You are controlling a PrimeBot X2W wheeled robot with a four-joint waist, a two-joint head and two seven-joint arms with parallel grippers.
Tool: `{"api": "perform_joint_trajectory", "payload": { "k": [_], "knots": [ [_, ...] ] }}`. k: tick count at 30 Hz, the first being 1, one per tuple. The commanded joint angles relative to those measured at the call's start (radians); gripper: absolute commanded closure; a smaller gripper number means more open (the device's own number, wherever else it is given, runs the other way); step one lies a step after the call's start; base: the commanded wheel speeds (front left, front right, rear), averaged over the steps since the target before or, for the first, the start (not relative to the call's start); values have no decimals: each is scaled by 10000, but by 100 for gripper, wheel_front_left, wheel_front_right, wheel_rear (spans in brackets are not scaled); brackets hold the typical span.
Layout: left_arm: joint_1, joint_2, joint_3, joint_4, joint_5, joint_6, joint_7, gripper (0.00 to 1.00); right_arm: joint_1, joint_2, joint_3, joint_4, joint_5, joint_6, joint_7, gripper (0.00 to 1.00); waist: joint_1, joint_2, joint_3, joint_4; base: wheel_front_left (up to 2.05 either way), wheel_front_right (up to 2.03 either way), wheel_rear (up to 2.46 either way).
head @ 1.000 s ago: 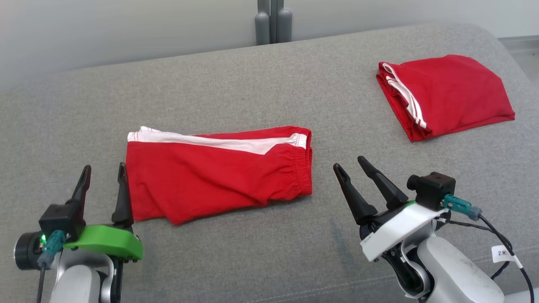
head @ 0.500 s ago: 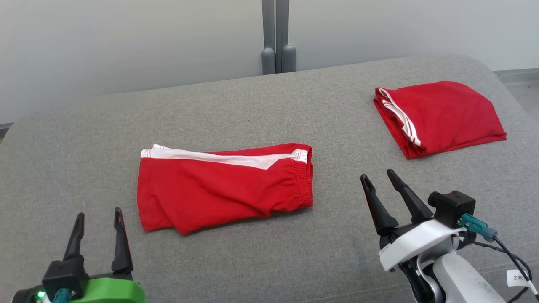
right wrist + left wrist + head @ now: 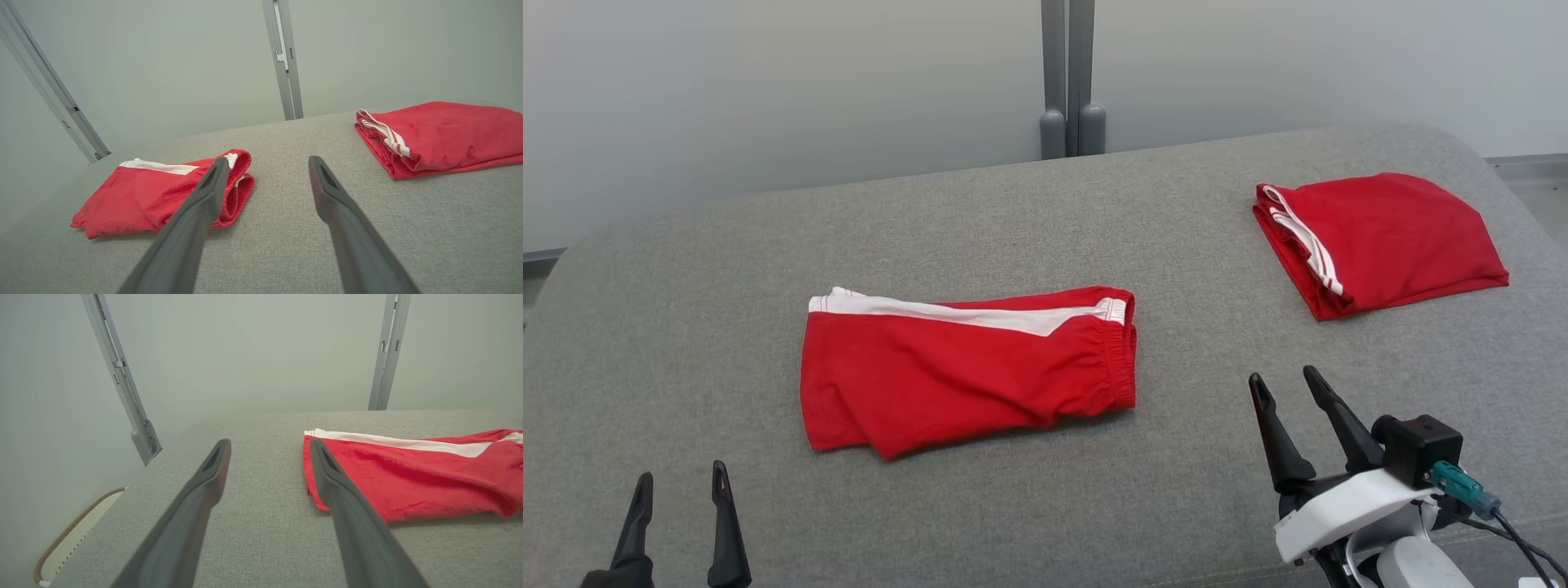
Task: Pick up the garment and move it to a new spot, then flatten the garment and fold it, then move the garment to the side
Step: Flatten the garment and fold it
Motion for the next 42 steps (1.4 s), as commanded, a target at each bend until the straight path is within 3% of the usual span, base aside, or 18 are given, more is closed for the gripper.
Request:
{"api": "perform_joint_trajectory", "payload": {
  "k": [1,12,42],
  "knots": [
    [141,-67,34,-34,8,-52,6,0,143,36,-79,-39,-138,-1,-37,0,0,0,-22,3,0,0,0],
    [-89,-214,45,-44,215,-444,6,0,136,345,-354,-155,-580,-1,40,0,0,0,-16,-29,0,0,0],
    [-190,-501,383,43,623,-623,6,0,41,465,-341,-32,-710,-1,81,0,0,0,-42,-190,0,0,0]
  ]
}}
